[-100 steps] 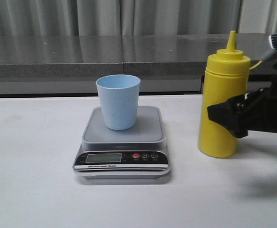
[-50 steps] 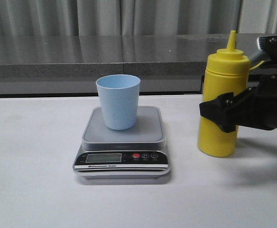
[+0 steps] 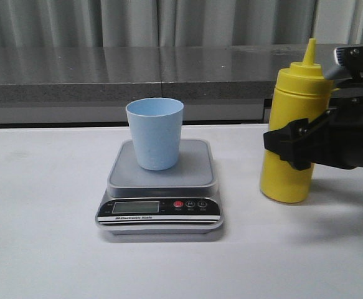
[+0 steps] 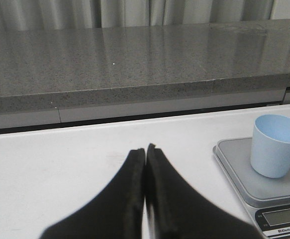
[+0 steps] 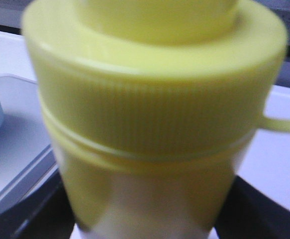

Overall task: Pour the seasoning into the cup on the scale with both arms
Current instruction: 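Lift the bottle and tilt its nozzle down over the cup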

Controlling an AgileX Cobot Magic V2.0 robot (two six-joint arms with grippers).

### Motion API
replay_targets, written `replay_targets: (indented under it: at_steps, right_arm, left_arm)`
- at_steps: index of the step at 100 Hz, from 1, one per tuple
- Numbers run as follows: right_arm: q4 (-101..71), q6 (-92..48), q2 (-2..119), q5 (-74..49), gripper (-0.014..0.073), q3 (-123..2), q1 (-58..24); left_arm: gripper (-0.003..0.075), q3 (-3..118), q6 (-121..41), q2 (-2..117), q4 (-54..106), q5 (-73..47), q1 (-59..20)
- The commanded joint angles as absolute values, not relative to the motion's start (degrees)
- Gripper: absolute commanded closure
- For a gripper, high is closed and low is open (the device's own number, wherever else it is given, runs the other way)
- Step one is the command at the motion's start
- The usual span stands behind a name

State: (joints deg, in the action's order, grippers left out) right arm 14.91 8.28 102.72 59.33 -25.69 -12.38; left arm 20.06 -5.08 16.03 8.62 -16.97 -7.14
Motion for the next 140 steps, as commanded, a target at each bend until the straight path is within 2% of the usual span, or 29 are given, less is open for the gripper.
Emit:
replay_targets:
  at_steps: [1, 8, 15, 36, 48, 74, 98, 140]
  right_arm:
    - [15.1, 8.5, 100.9, 64.0, 0.0232, -26.7, -12.3]
    - [15.4, 8.5, 100.9, 64.0, 0.0310, -26.7, -12.3]
    - [15.7, 8.5, 100.9, 64.0, 0.0349, -26.7, -12.3]
    - [16.6, 8.5, 100.1, 63.3, 0.0358, -26.7, -12.3]
    - [18.4, 8.5, 96.7, 58.5, 0.0358, -27.0, -12.3]
    - [26.4, 5.0, 87.3, 31.8, 0.0358, -34.7, -13.1]
    - [36.1, 4.8, 86.2, 6.5, 0.0358, -47.8, -19.3]
    - [53.4, 4.8, 90.0, -14.9, 0.0358, -61.2, -29.0]
  left_arm:
    - [0.0738, 21.7, -5.1, 16.4, 8.8, -12.3, -6.9]
    - [0.0738, 21.7, -5.1, 16.4, 8.8, -12.3, -6.9]
    - [0.0738, 21.7, -5.1, 16.4, 8.8, -12.3, -6.9]
    - [0.0738, 21.7, -5.1, 16.4, 8.8, -12.3, -6.9]
    - [0.0738, 21.7, -5.1, 16.4, 8.8, -12.3, -6.9]
    - [0.0738, 21.7, -5.1, 16.4, 8.8, -12.3, -6.9]
    - [0.0738, 21.7, -5.1, 16.4, 8.8, -12.3, -6.9]
    - [0.0738, 21.7, -5.1, 16.4, 8.8, -12.3, -6.9]
